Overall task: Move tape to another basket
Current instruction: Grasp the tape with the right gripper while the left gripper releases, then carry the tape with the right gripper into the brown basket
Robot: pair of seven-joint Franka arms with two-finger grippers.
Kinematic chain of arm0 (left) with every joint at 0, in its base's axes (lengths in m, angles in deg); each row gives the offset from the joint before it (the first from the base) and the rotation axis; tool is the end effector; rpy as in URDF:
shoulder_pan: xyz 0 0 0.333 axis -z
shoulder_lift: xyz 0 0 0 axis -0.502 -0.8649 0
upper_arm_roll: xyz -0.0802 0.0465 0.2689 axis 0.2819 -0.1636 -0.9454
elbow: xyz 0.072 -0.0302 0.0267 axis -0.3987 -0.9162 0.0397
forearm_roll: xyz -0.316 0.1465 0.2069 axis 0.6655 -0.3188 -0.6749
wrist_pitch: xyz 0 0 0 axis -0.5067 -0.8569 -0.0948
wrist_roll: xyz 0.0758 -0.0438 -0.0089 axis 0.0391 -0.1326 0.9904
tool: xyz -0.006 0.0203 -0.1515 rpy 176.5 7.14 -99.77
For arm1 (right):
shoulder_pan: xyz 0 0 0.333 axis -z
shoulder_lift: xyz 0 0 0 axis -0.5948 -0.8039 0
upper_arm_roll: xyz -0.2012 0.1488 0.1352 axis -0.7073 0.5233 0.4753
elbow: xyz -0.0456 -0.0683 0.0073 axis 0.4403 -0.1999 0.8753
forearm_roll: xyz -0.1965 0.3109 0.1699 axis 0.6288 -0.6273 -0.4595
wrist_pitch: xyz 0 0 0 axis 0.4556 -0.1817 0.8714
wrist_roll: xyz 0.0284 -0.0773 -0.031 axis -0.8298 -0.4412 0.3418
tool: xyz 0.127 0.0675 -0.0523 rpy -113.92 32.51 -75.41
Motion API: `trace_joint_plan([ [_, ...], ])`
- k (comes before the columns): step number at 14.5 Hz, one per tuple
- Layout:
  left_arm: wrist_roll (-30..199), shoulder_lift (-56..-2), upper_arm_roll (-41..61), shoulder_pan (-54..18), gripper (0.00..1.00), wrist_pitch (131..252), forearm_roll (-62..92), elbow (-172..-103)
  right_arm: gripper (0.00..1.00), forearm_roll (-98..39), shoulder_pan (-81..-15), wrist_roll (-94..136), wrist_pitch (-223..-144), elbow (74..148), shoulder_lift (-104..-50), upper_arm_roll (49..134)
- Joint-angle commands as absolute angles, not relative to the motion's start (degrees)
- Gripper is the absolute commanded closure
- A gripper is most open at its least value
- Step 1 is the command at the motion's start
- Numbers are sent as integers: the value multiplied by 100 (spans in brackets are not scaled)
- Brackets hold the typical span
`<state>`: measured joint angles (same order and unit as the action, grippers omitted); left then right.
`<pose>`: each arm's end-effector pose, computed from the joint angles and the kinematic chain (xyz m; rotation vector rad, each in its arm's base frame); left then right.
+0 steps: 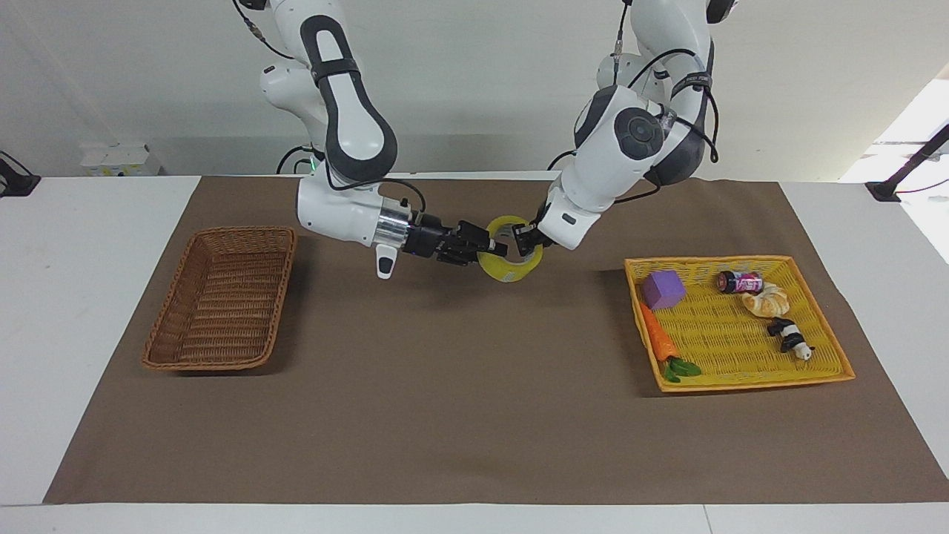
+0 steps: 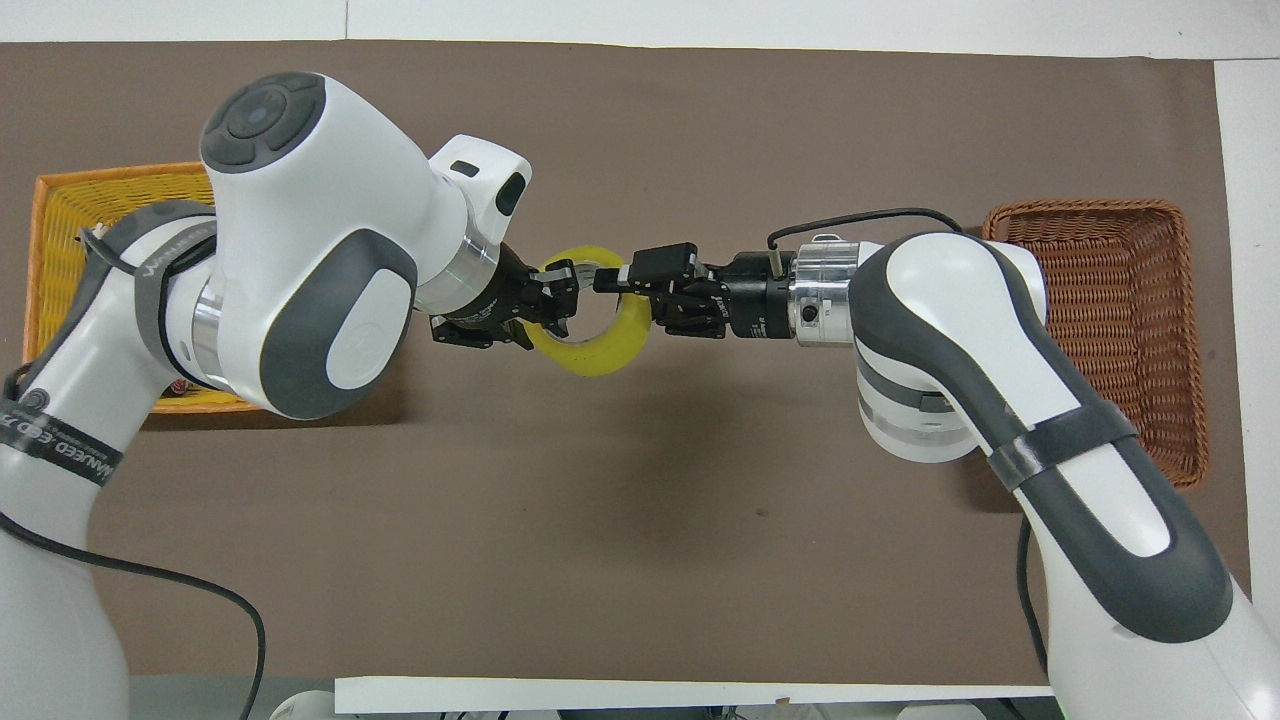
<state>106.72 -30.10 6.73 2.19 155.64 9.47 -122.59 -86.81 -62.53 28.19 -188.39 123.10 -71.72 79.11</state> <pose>0.5045 -0.3686 0.4237 2.8598 0.2558 -0.3307 0.5550 0.3023 0.3404 -1.8944 0.3368 0.1120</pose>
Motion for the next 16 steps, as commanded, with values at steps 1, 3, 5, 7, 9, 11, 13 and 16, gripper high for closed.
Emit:
trace_joint_plan([
  [1, 10668, -2694, 490, -76, 1, 14562, 896, -11706, 100, -8572, -6172, 2881, -18714, 12407, -7006, 7918],
  [3, 10537, -2431, 375, -471, 1, 14120, 878, -11555, 100, -8563, -6172, 2881, -18714, 12398, -7006, 7918],
  [5, 10108, -2167, 322, -1129, 1, 13944, 835, -11580, 100, -8337, -6085, 2881, -18688, 12372, -7006, 7901],
  [7, 9353, -2139, 322, -1789, 1, 13942, 398, -11633, 100, -7390, -5551, 2960, -18251, 12127, -7058, 7900],
  [9, 8431, -2131, 339, -2369, 1, 13890, -43, -11660, 100, -6747, -4831, 3004, -17689, 11889, -7111, 7909],
  [11, 8093, -2113, 322, -2818, 0, 14021, -403, -11791, 100, -6368, -4058, 3284, -17161, 11757, -7146, 7900],
  [13, 8128, -2113, 322, -3161, 0, 14179, -519, -11800, 100, -5789, -3179, 3557, -16634, 11529, -7173, 7909],
  [16, 8119, -2087, 322, -3566, 0, 14172, -519, -11853, 100, -5006, -2106, 4398, -16061, 11326, -7313, 7909],
])
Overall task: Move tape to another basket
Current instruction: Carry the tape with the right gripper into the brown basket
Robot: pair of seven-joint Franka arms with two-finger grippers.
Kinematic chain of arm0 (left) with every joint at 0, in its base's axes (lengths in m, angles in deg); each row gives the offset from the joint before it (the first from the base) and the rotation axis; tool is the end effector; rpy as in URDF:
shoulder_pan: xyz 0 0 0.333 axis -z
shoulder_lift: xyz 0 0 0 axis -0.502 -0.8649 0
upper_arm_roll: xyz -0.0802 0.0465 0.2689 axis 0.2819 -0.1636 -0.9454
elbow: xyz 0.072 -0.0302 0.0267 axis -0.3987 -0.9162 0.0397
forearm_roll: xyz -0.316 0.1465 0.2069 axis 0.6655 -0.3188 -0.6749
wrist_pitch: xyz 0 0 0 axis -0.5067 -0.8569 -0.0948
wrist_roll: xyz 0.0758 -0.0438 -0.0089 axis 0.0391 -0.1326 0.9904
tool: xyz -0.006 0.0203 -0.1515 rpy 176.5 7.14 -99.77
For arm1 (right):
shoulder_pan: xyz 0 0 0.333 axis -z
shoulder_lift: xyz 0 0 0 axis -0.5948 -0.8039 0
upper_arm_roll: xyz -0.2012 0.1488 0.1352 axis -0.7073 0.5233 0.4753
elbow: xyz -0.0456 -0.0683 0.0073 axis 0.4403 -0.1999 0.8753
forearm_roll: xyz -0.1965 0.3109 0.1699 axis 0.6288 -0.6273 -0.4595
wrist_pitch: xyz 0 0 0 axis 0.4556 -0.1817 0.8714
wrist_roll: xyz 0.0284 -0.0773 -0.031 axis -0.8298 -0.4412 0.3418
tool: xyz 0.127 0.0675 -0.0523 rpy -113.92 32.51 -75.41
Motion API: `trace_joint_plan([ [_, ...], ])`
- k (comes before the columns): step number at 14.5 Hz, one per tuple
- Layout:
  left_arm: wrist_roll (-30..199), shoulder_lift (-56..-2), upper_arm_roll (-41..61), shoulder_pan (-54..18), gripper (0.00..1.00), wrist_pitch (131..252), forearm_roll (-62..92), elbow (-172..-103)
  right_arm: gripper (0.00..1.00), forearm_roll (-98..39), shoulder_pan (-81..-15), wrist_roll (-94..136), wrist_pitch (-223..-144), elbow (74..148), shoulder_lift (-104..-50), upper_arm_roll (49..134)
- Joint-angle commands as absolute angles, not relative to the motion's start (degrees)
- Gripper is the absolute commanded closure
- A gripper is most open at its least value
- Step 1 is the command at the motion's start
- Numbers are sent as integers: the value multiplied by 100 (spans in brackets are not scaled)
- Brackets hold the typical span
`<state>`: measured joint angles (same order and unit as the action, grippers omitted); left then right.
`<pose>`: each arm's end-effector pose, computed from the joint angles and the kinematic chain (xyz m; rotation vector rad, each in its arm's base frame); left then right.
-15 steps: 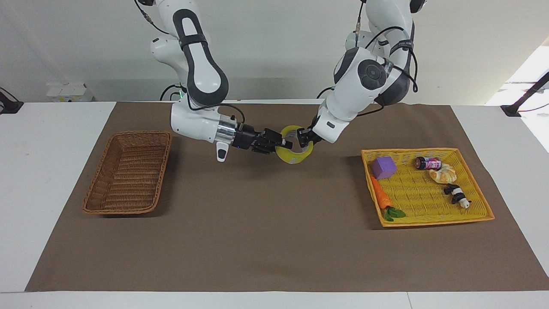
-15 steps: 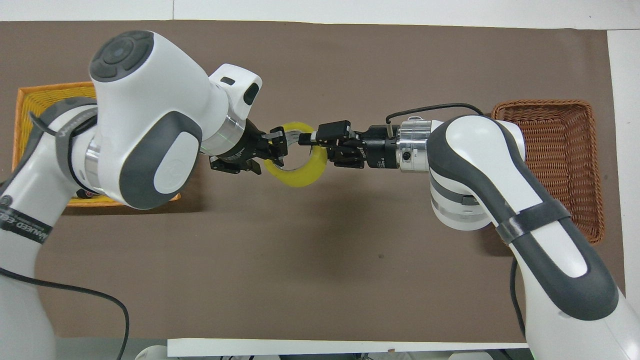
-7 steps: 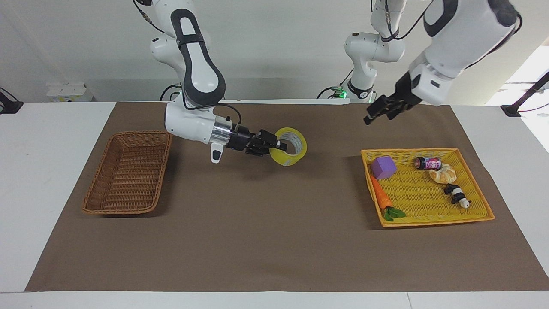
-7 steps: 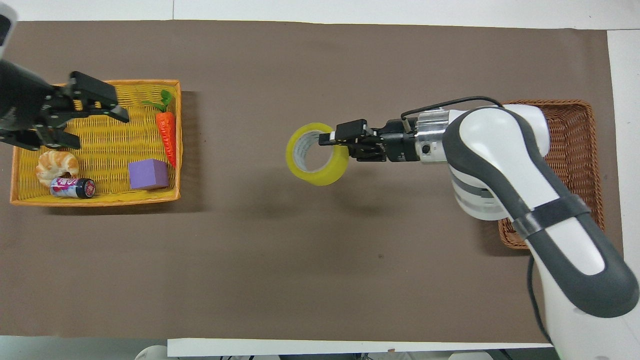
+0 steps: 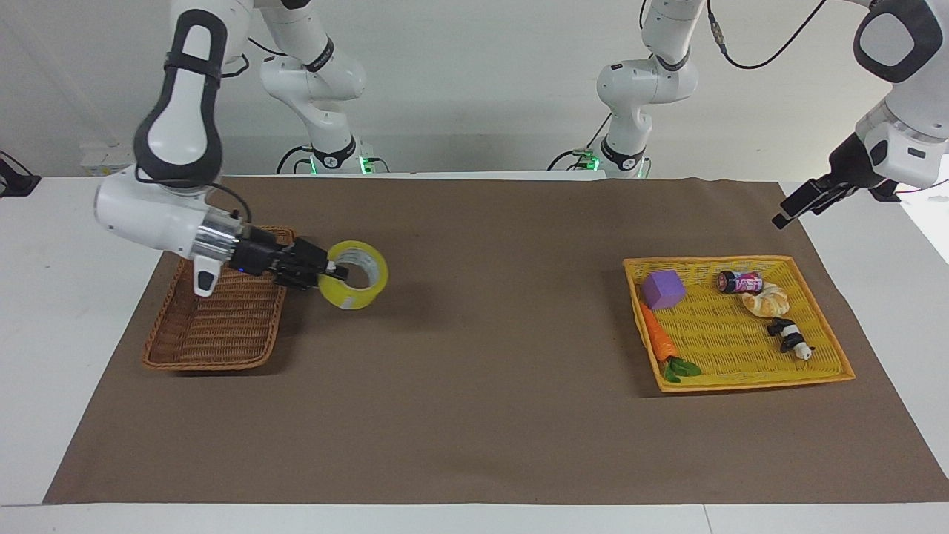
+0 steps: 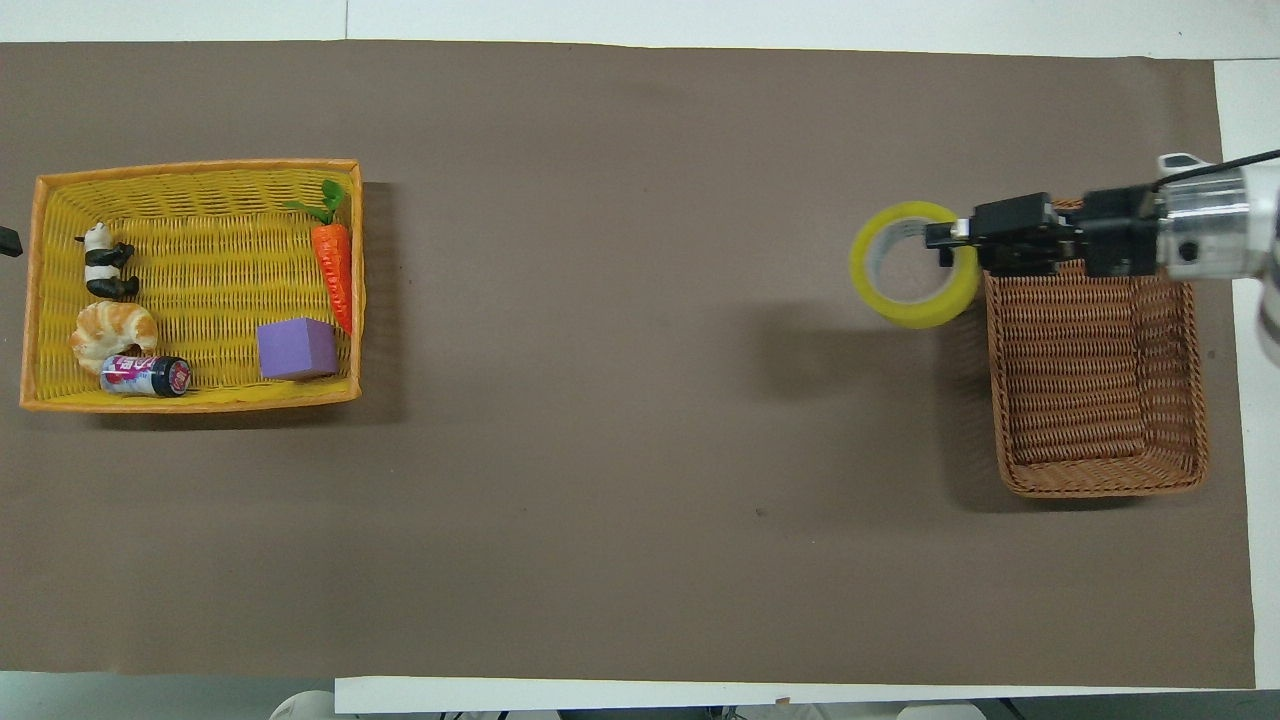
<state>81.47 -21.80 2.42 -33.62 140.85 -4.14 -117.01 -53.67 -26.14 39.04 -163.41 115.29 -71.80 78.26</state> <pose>0.5700 0.0625 0.5305 2.9884 0.5334 -0.0967 0.5860 -0.0493 0.3626 -2.1780 0.1575 -0.0208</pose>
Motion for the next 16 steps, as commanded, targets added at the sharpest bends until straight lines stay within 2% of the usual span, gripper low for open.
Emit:
trace_joint_plan([
  [1, 8119, -2043, 322, -3619, 0, 14128, -519, -11879, 100, -4821, -1711, 4837, -15790, 11282, -7444, 7909],
  [3, 8119, -2043, 322, -3655, 0, 14136, -519, -11880, 100, -4653, -1139, 5401, -15350, 10898, -7944, 7909],
  [6, 7944, -2052, 383, -3620, 0, 14426, -886, -11888, 100, -4204, -715, 5649, -15173, 10772, -8174, 7918],
  [9, 7724, -2130, 444, -3489, 0, 14365, -1002, -11976, 100, -4178, -530, 6247, -15198, 10886, -8526, 7909],
  [14, 7392, -2359, 603, -3347, 0, 14426, -1257, -11994, 98, -4134, -635, 6440, -15664, 11220, -8482, 7909],
  [15, 7242, -2446, 673, -3356, 0, 14400, -1257, -11968, 92, -4021, -661, 6493, -15699, 11212, -8482, 7909],
  [16, 7214, -2499, 682, -3356, 0, 14382, -1249, -11959, 54, -3837, -722, 6581, -15778, 11186, -8482, 7909],
])
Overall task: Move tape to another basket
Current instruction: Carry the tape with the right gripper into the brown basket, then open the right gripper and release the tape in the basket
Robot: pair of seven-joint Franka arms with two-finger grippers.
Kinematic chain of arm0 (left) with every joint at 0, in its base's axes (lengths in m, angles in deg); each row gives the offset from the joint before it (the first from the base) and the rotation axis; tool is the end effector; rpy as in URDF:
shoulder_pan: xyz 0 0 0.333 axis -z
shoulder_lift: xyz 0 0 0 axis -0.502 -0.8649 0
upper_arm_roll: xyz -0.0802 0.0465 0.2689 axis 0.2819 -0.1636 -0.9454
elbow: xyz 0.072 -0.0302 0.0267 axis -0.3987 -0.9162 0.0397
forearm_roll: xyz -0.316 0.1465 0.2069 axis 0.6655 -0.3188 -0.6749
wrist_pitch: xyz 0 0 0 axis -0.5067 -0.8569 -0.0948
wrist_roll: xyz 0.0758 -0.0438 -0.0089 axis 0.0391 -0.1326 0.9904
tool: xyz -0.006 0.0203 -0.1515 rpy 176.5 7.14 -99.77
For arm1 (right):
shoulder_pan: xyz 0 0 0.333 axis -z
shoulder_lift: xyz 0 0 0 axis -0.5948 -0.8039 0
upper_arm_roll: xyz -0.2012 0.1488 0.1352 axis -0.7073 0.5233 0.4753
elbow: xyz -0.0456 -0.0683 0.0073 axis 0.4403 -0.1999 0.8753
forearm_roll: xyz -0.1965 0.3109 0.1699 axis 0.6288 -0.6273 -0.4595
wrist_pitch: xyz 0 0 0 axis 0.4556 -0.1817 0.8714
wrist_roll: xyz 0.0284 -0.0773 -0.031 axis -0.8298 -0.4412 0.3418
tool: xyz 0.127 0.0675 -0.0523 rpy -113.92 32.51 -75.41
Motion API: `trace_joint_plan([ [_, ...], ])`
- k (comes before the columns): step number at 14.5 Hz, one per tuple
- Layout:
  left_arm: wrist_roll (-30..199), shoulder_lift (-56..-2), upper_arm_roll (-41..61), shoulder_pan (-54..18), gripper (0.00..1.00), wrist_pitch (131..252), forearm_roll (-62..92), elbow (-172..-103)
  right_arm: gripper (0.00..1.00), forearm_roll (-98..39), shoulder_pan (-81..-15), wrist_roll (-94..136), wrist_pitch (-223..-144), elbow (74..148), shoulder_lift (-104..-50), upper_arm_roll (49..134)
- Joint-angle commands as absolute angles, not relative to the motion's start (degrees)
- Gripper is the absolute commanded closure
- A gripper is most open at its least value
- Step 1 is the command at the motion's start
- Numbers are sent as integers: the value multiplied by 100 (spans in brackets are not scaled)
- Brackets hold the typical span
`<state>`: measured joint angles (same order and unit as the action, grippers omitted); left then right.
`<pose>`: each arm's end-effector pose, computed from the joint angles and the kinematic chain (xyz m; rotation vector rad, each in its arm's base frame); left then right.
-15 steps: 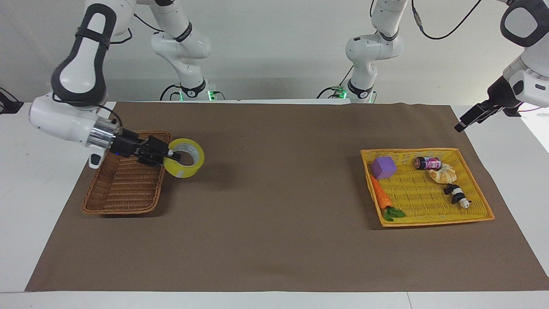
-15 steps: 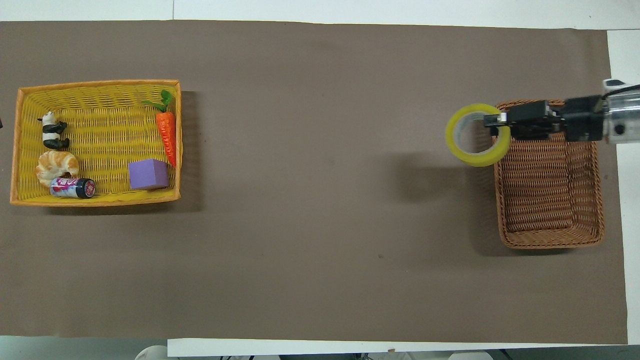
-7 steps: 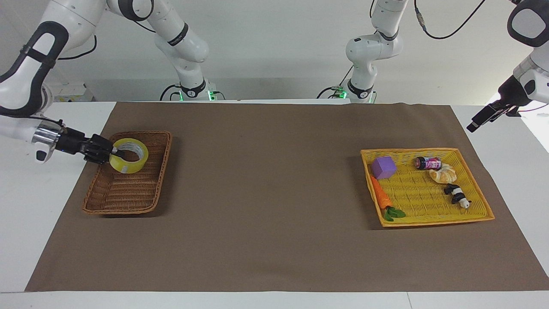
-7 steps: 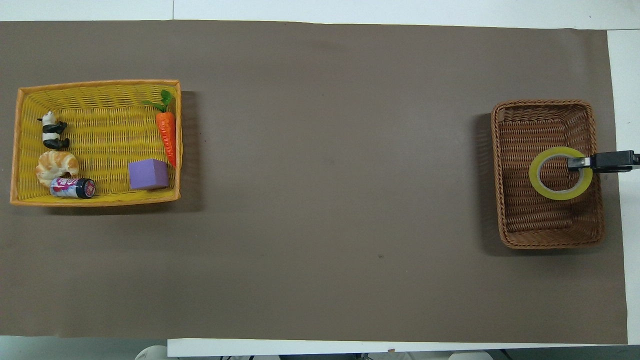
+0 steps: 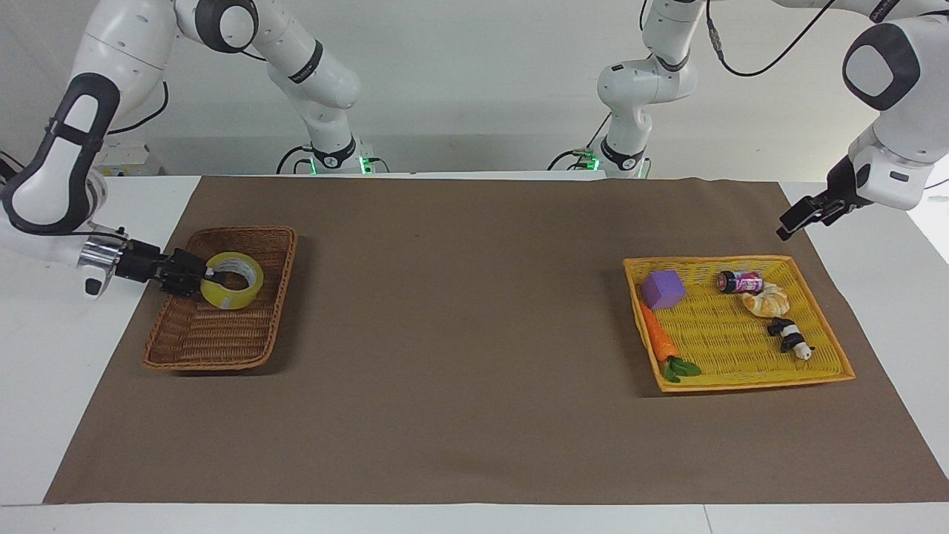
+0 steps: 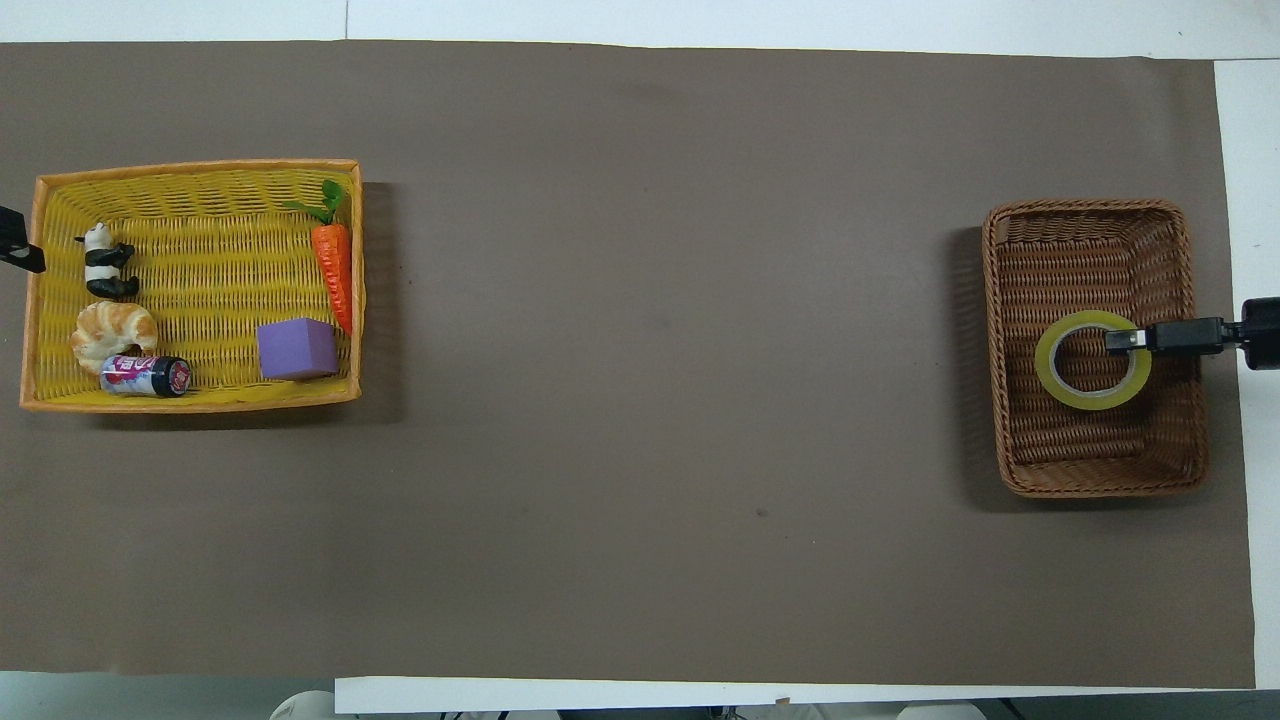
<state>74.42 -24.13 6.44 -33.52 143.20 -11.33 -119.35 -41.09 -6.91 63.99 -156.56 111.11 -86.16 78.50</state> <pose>0.5812 0.0421 0.4897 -3.1109 -0.2472 0.1567 0.5136 -0.2361 0.2310 -2.2286 -0.0061 -0.0044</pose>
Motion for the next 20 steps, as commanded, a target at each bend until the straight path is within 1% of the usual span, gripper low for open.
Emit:
trace_joint_plan([
  [1, 7196, -2491, 682, -3347, 0, 14339, -1240, -11950, 2, -3791, -749, 6642, -15909, 11211, -8482, 7909],
  [2, 7179, -2491, 708, -3339, 0, 14312, -1240, -11950, 0, -3782, -758, 6652, -15998, 11203, -8482, 7909],
  [4, 7170, -2482, 848, -3347, 0, 14155, -1240, -11906, 0, -3738, -898, 6617, -16051, 11177, -8474, 7900],
  [5, 7170, -2430, 884, -3347, 0, 14110, -1196, -11871, 0, -3555, -960, 6582, -16217, 11142, -8465, 7900],
  [7, 7161, -2185, 893, -3339, 0, 14057, -1161, -11844, 0, -2819, -1048, 6564, -16857, 11133, -8360, 7926],
  [8, 7161, -2123, 884, -3330, 0, 14014, -1178, -11853, 0, -2467, -1144, 6564, -17008, 11115, -8177, 7962],
  [10, 7161, -2070, 893, -3234, 0, 14031, -1178, -11914, 0, -1983, -1661, 6512, -17184, 11063, -7720, 7936],
  [12, 7170, -2052, 972, -3207, 0, 13996, -1187, -11967, 0, -1254, -1952, 6267, -17457, 11036, -7298, 7962],
  [15, 7179, -2060, 1016, -3259, 0, 14031, -1178, -12003, 0, -1128, -2050, 6098, -17440, 11036, -7015, 7953],
  [17, 7179, -2122, 1007, -3119, 0, 14127, -1178, -12003, 0, -1023, -2050, 5758, -17335, 11027, -6796, 7944],
  [18, 7187, -2113, 1016, -3093, 0, 14066, -1178, -12029, 0, -796, -2050, 5303, -17143, 10992, -6647, 7953],
  [20, 7187, -2096, 1016, -3084, 0, 14092, -1178, -12064, 0, -208, -2163, 4082, -16337, 10564, -6488, 8032],
])
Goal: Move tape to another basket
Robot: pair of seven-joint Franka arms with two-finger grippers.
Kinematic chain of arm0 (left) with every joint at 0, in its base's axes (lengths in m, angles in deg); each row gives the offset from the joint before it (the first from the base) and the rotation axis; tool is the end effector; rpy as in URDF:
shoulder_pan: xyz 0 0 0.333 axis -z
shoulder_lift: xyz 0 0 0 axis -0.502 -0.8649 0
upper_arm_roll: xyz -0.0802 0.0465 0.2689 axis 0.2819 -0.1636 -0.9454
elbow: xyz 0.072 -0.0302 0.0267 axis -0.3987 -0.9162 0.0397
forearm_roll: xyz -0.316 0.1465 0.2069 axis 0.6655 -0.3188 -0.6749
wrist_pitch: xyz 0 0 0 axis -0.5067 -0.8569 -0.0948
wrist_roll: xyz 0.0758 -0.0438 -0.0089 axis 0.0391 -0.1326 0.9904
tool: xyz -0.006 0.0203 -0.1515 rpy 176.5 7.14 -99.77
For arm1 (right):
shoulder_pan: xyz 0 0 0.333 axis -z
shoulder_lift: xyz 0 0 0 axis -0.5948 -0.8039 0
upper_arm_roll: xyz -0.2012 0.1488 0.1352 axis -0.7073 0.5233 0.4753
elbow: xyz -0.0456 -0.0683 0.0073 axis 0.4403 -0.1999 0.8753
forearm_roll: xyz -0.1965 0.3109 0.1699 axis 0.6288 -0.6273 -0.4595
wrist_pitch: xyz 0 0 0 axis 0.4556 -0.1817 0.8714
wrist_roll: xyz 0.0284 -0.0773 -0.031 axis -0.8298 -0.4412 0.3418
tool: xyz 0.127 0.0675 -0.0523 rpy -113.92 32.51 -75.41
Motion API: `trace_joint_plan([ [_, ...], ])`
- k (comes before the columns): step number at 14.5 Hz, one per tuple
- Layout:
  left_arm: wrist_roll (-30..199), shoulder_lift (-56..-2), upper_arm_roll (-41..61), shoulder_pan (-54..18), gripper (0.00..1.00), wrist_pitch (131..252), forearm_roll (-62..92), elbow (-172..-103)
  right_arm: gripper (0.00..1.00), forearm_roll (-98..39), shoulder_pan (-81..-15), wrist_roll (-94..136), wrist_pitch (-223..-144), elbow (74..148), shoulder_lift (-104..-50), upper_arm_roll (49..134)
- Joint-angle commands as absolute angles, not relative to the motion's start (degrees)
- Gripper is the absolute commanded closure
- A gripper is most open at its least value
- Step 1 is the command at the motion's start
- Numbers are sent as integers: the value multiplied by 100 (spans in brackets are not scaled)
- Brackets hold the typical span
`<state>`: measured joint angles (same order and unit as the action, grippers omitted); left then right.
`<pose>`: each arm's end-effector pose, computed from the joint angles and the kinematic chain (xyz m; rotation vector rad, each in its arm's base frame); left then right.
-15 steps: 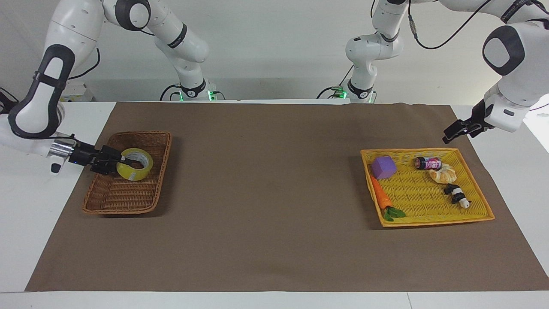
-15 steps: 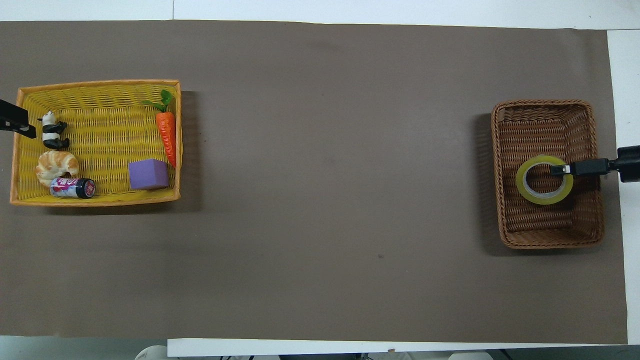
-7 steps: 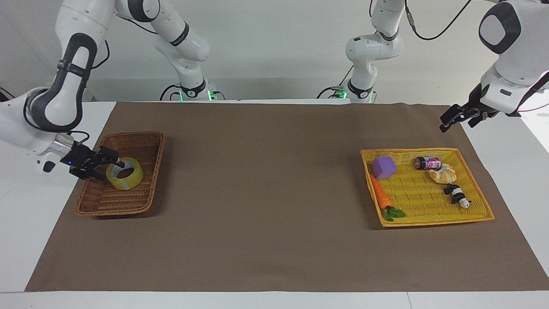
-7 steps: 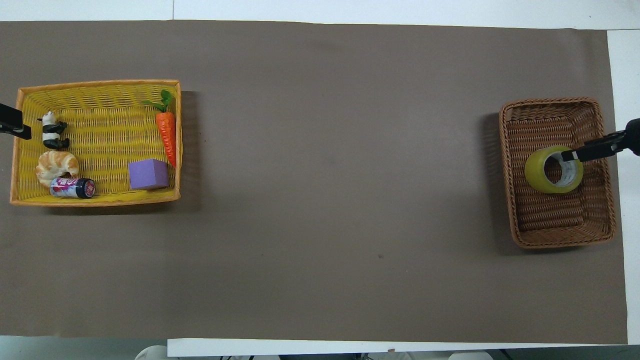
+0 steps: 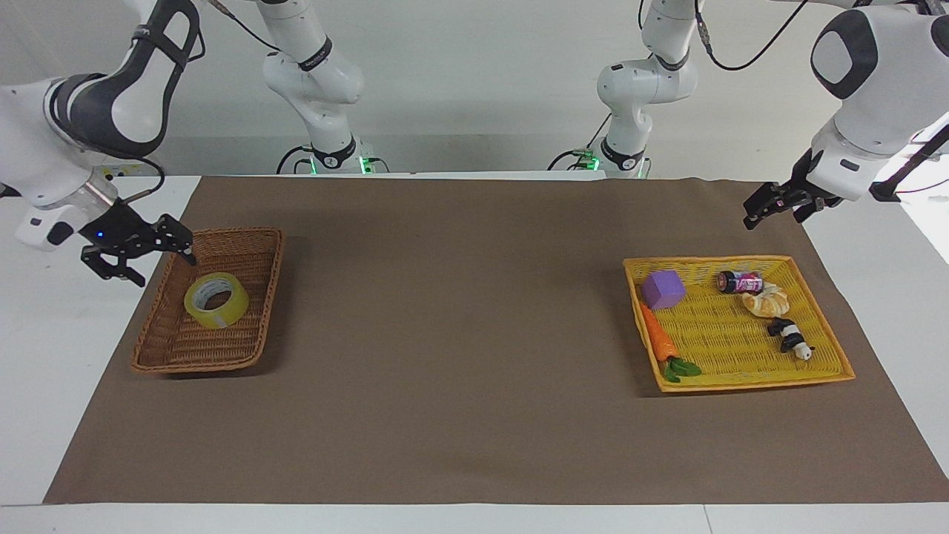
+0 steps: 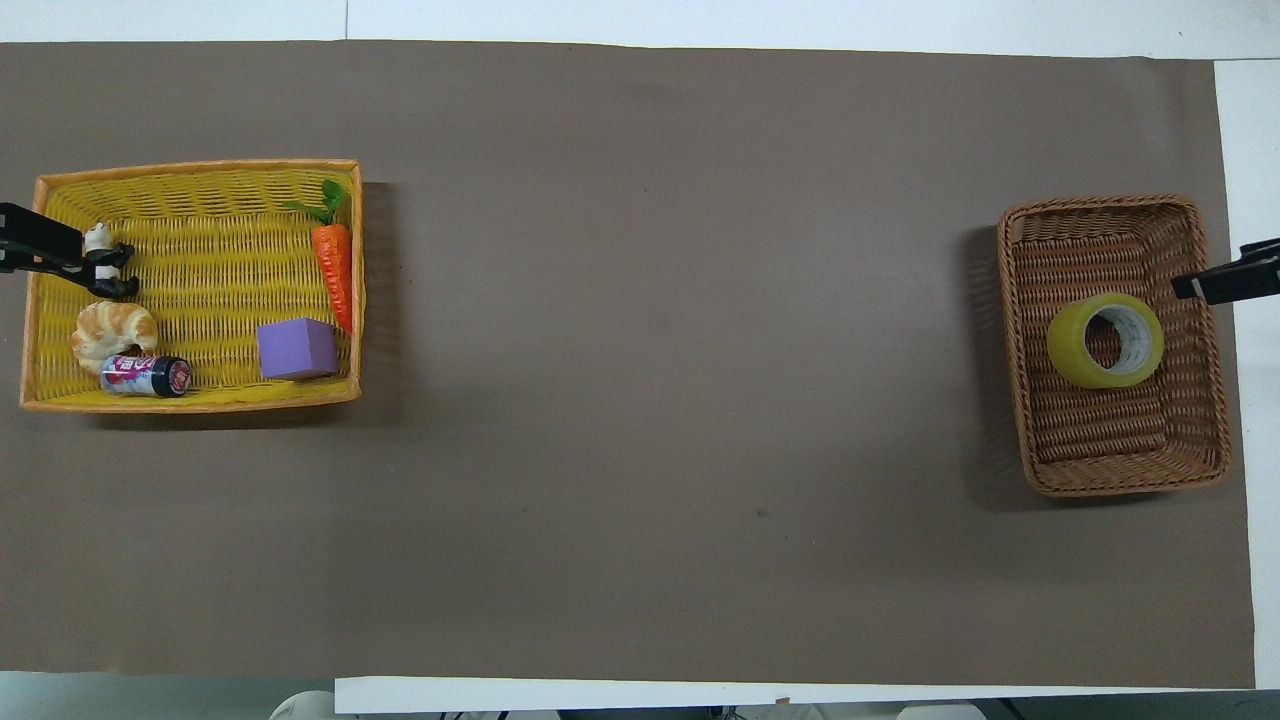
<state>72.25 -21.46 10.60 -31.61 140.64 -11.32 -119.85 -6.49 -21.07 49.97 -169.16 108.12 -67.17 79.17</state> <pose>0.5664 -0.0183 0.5091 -3.1201 -0.0239 0.1664 0.5621 -0.1896 0.4204 -2.9806 -0.3833 -0.0157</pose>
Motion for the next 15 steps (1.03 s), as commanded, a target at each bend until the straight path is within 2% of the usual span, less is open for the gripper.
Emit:
trace_joint_plan([
  [1, 7196, -2096, 1016, -3049, 0, 14110, -1178, -12064, 0, -31, -2321, 3676, -15958, 10300, -6461, 8041],
  [6, 7205, -2069, 972, -3119, 0, 14075, -1178, -12064, 0, 217, -2753, 2732, -14770, 9350, -6417, 8076],
  [7, 7214, -2069, 972, -3119, 0, 14075, -1178, -12064, 0, 226, -2884, 2732, -14733, 9288, -6408, 8076],
  [9, 7205, -2078, 972, -3110, 0, 14075, -1178, -12064, 0, 453, -3672, 2601, -14610, 9252, -6338, 7482],
  [10, 7214, -2069, 972, -3101, 0, 14075, -1178, -12064, 0, 463, -3806, 2513, -14601, 9173, -6329, 7322],
  [15, 7214, -2069, 972, -3110, 0, 14075, -1178, -12064, 0, 524, -3860, 2354, -14548, 9243, -6268, 7303],
])
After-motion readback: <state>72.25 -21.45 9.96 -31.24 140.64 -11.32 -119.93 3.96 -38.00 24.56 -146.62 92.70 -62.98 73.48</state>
